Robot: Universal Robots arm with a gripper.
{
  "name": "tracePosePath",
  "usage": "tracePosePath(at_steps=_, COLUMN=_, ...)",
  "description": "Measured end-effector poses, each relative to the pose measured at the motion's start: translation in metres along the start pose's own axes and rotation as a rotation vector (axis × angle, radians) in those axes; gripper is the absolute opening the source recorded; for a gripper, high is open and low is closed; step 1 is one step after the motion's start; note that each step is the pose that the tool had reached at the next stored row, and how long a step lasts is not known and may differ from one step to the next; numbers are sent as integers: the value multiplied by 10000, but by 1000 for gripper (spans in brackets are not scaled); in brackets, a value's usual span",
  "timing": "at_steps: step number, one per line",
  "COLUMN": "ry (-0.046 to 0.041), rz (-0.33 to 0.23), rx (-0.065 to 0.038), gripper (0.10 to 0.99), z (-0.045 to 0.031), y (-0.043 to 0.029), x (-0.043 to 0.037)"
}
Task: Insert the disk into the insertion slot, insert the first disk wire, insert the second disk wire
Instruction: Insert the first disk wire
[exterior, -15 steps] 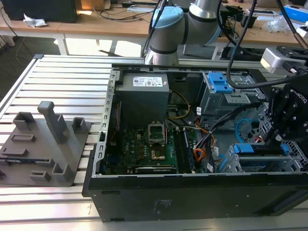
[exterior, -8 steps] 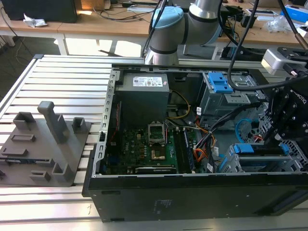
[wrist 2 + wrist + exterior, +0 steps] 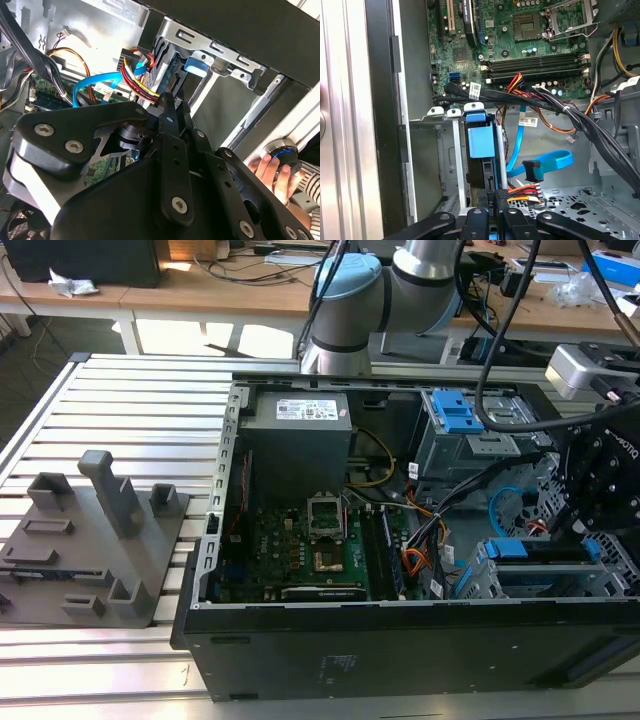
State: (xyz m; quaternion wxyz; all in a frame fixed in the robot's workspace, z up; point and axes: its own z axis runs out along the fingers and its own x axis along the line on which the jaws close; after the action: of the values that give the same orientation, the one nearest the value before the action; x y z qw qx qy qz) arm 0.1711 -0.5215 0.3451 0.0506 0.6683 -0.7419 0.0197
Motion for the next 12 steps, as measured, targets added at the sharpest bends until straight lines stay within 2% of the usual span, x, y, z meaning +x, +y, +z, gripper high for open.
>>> tracePosePath(at_steps=7, ry=-3, rz=-3, rx=0, gripper=173, z=20, y=-8, x=-5)
tracePosePath(at_steps=12, ry=-17, rz=-19, rx=0, gripper=173, z=27, y=-43, x=-22)
